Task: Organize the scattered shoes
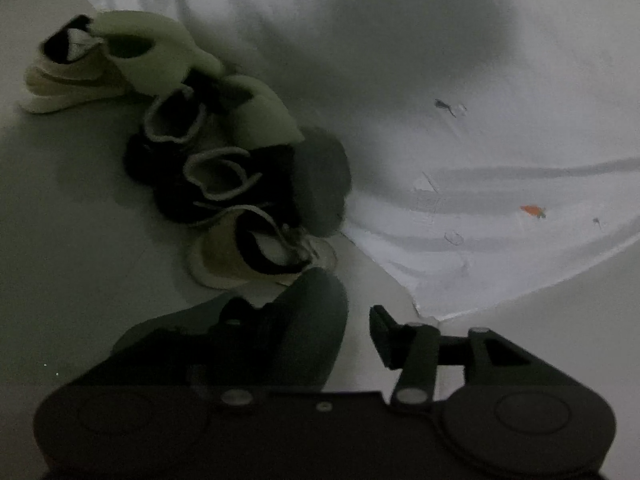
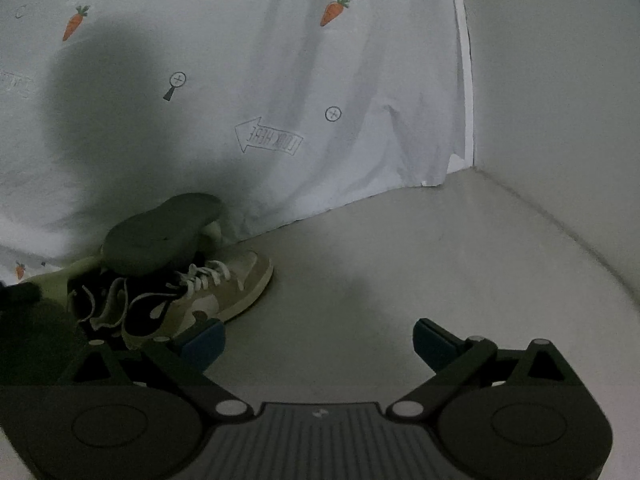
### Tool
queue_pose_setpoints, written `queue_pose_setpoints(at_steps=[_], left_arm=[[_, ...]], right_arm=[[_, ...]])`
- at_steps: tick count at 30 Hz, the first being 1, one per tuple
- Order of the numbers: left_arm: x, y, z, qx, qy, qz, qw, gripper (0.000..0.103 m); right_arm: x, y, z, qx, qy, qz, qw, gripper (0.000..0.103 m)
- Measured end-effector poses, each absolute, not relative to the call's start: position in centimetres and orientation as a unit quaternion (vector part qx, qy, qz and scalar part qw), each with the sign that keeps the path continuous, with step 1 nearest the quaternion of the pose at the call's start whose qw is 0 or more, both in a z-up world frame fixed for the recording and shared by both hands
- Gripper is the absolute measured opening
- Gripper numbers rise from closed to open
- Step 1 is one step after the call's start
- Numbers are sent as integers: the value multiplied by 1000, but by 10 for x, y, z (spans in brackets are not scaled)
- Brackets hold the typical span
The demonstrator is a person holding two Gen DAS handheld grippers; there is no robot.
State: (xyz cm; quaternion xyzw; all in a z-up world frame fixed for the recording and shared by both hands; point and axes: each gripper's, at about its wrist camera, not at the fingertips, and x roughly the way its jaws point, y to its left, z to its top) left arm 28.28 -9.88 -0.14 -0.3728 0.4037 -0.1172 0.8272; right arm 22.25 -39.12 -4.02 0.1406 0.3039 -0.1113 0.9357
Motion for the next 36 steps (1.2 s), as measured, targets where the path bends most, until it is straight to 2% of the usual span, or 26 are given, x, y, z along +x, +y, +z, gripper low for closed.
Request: queue_pose_setpoints(at_steps=[5,12,19,24,26,28,31,36], left_arm=[[295,-138,-8,-340,403,-182,830,64],[303,-184,-29,-314,402,-270,817,64],[286,-233,-40,-229,398,-337,822,63],[273,-271,-63,-182,427,-397,792,64],[271,-276,-76,-176,470,-368,783,74],[268,-272,-83,-171,467,-371,784,71],[268,-262,-89,-164,475,-368,782,71],[280,-225,-101,-255,515,-343,743,69]], right_arm=[[222,-393,-41,146,305,-112,935,100],[212,-414,-36,158,285,-160,932,100],[185,-449,-33,168,261,-239,920,100],[164,-469,-34,183,265,-276,906,100],[161,-470,-38,186,274,-275,902,100],[159,-468,-44,184,286,-275,899,100],[163,-464,-53,183,305,-268,895,100],[176,-453,-60,177,325,-242,897,100]])
